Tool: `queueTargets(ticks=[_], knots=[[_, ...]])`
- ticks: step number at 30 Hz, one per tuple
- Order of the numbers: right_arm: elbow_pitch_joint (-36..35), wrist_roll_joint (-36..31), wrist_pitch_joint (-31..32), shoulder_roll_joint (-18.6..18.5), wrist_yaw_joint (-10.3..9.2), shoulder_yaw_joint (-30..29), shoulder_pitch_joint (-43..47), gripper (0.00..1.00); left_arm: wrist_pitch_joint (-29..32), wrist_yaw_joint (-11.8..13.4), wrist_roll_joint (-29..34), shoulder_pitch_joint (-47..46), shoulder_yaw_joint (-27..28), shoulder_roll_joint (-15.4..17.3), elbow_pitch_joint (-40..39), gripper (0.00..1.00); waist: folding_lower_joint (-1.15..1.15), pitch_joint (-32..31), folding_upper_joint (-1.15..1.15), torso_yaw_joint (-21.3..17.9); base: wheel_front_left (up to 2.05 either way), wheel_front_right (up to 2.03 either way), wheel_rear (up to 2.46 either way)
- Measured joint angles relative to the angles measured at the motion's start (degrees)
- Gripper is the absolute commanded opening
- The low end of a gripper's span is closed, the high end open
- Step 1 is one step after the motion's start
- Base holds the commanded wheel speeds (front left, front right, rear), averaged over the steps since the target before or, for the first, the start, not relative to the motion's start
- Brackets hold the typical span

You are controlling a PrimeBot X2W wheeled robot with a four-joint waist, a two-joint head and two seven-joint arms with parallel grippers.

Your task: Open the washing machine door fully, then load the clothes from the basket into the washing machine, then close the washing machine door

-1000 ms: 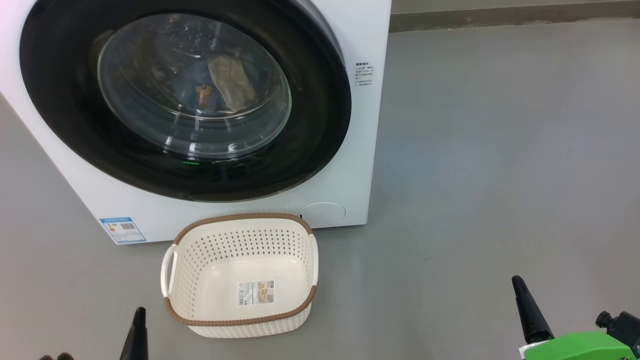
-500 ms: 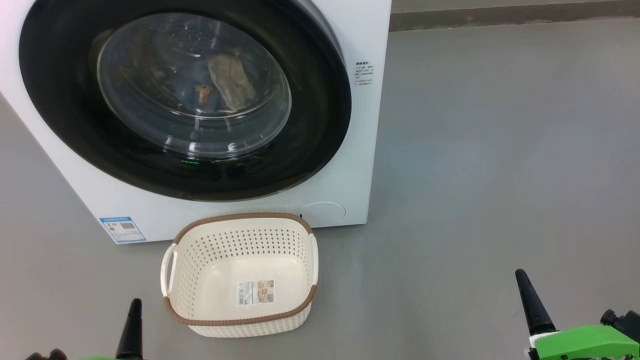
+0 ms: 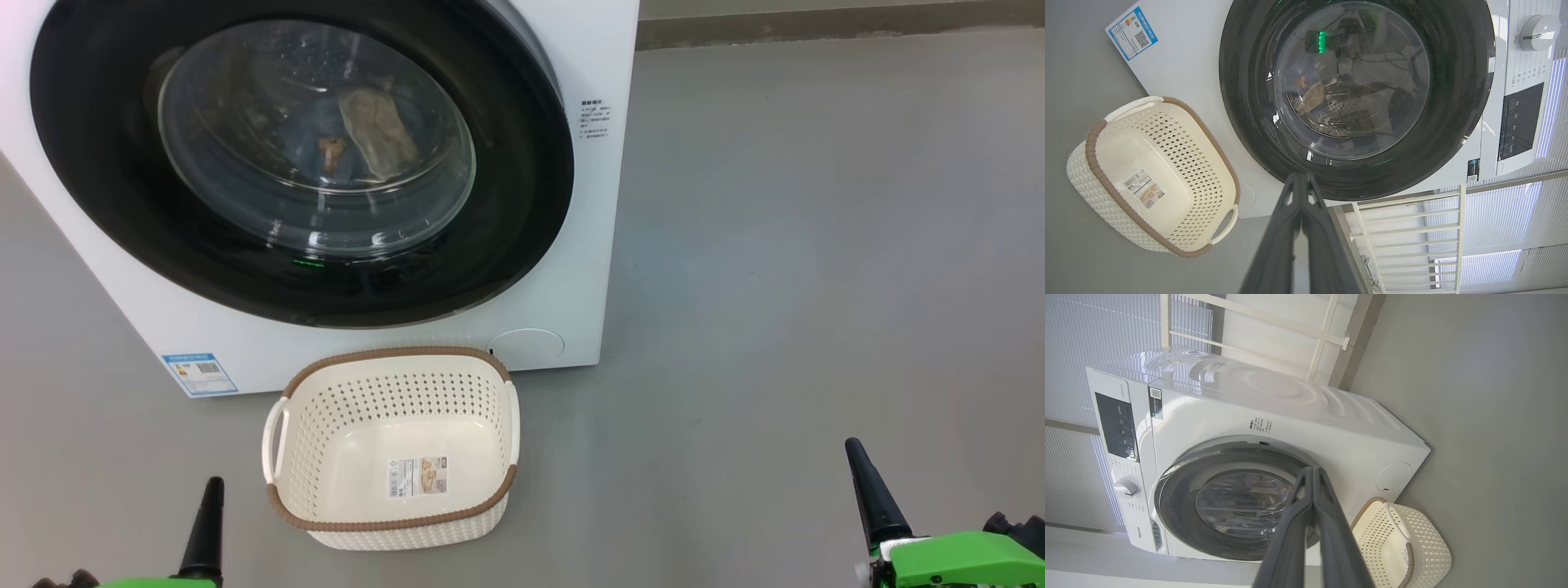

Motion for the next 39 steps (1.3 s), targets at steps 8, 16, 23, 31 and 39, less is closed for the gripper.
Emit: queueTargets(ticks=[8, 16, 23, 31, 39], knots=[[0.4, 4.6, 0.6, 0.0, 0.0, -0.2, -1.2, 0.0, 1.0, -0.3, -4.2, -0.2, 0.8, -0.1, 0.4, 0.0, 0.0, 0.0, 0.0, 0.0, 0.0, 0.0, 0.0], [1.0, 9.3, 1.6, 0.0, 0.0, -0.6, -1.3, 0.0, 2.4, -1.2, -8.8, -1.3, 1.8, -0.3, 0.7, 0.0, 0.0, 0.1, 0.0, 0.0, 0.0, 0.0, 0.0], [1.6, 14.3, 2.5, 0.0, 0.0, -1.1, -2.3, 0.0, 3.4, -1.7, -13.7, -1.8, 2.7, -0.6, 1.0, 0.0, 0.0, 0.2, 0.0, 0.0, 0.0, 0.0, 0.0], [1.7, 15.0, 2.6, 0.0, 0.0, -1.3, -2.4, 0.0, 3.4, -1.7, -14.2, -2.2, 2.8, -0.6, 1.1, 0.0, 0.0, 0.2, 0.0, 0.0, 0.0, 0.0, 0.0], [1.7, 15.0, 2.6, 0.0, 0.0, -1.3, -2.4, 0.0, 3.4, -1.7, -14.2, -2.2, 2.8, -0.7, 1.1, 0.0, 0.0, 0.2, 0.0, 0.0, 0.0, 0.0, 0.0]])
